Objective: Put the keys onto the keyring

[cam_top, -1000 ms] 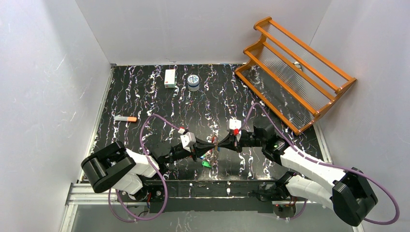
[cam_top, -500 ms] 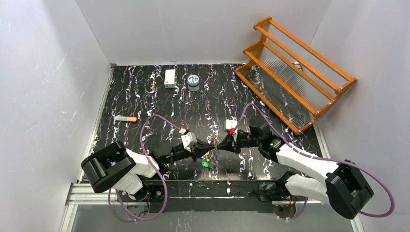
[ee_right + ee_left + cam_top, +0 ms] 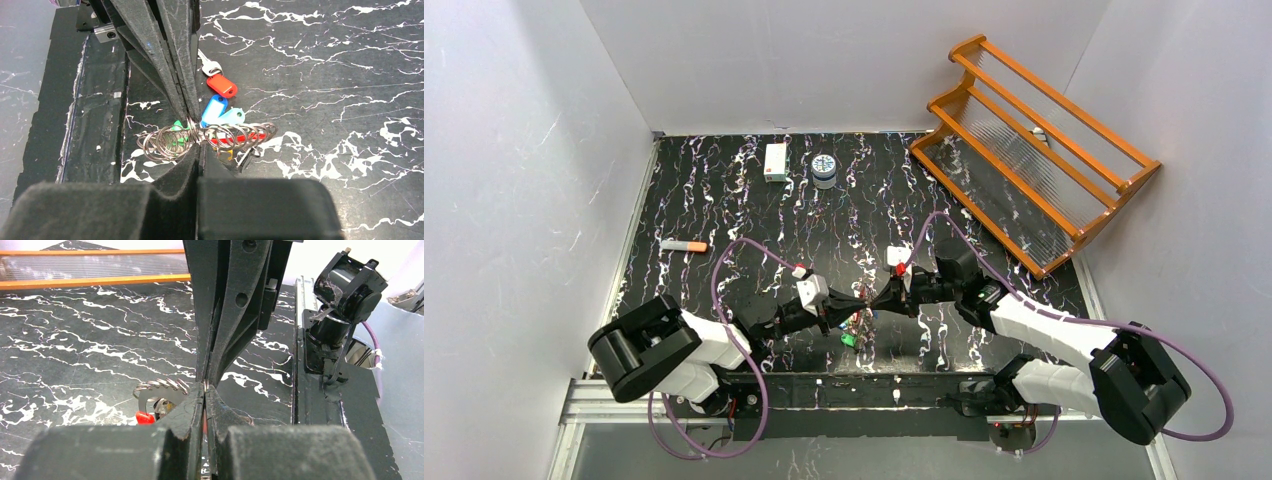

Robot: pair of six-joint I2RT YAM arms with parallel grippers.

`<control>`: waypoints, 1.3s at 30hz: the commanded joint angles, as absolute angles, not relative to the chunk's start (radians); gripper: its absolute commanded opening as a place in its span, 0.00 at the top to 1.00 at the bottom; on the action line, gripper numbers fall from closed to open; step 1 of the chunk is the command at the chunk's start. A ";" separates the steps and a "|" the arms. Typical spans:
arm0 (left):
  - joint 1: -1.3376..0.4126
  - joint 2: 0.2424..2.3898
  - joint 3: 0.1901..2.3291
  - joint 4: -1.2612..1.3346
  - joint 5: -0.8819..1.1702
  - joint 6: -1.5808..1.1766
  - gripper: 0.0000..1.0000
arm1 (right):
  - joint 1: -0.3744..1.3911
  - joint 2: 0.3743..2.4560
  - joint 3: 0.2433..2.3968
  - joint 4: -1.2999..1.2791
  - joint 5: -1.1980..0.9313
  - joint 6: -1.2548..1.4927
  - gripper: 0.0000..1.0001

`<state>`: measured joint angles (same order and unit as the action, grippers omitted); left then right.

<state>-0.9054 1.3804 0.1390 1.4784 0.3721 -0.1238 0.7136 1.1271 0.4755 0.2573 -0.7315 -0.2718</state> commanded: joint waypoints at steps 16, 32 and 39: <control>-0.907 1.306 0.121 1.710 0.347 -0.113 1.00 | 0.708 0.971 0.463 0.262 -0.678 -0.284 0.47; -0.907 1.301 0.126 1.710 0.357 -0.124 1.00 | 0.709 1.062 0.486 0.404 -0.837 -0.255 0.54; -0.907 1.305 0.124 1.710 0.359 -0.127 1.00 | 0.709 1.090 0.486 0.477 -0.856 -0.222 0.60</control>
<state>-0.9054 1.3315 0.1234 1.5150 0.3588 -0.1276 0.7128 1.0805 0.4728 0.3737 -0.8162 -0.2501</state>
